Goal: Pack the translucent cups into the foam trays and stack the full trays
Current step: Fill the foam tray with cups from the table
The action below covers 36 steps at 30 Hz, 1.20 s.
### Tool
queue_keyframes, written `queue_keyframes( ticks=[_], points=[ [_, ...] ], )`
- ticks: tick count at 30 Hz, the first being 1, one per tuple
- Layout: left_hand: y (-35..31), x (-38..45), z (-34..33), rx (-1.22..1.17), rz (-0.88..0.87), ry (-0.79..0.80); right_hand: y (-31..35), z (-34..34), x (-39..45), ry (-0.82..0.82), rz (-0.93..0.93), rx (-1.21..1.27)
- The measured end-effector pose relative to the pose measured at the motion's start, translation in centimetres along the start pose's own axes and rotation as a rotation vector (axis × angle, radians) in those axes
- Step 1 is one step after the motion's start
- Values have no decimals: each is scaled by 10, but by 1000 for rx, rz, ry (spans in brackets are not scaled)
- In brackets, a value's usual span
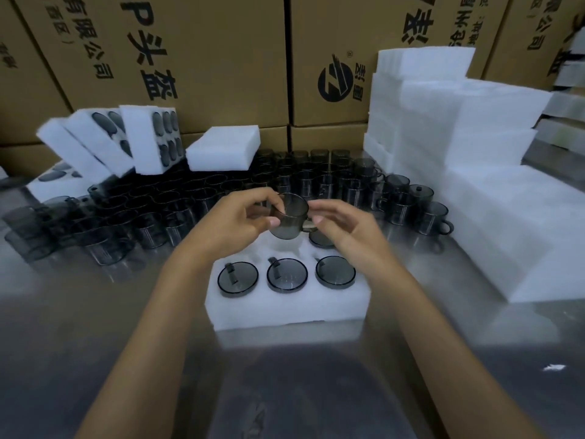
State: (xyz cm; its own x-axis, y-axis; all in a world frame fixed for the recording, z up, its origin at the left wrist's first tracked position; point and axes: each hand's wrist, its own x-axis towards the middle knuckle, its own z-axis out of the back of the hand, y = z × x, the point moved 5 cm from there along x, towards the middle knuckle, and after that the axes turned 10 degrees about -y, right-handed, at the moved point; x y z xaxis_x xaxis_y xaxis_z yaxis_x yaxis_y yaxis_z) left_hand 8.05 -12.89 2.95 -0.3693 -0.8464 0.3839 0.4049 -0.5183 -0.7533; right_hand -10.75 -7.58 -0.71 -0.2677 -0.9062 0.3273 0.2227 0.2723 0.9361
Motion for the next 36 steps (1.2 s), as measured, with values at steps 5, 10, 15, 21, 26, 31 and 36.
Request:
queue_keyframes(
  ticks=[5, 10, 15, 21, 26, 31, 36],
  points=[
    [15, -5, 1, -104, 133, 46, 10, -16, 3, 24, -28, -61],
    [22, -3, -5, -223, 200, 63, 6, -22, 2, 75, -45, -101],
    [21, -2, -10, -186, 207, 84, 4, -17, 0, 59, -50, -63],
    [21, -1, -8, -56, 192, 123, 0, -16, 0, 44, -61, -61],
    [27, -3, -11, -31, 203, 215, 4, -14, -5, 21, 196, -425],
    [33, -4, -14, 12, 206, 252, 0, -18, -10, 127, 164, -563],
    [38, -6, -18, 182, 227, 281, -1, -21, -13, 193, 216, -794]
  ],
)
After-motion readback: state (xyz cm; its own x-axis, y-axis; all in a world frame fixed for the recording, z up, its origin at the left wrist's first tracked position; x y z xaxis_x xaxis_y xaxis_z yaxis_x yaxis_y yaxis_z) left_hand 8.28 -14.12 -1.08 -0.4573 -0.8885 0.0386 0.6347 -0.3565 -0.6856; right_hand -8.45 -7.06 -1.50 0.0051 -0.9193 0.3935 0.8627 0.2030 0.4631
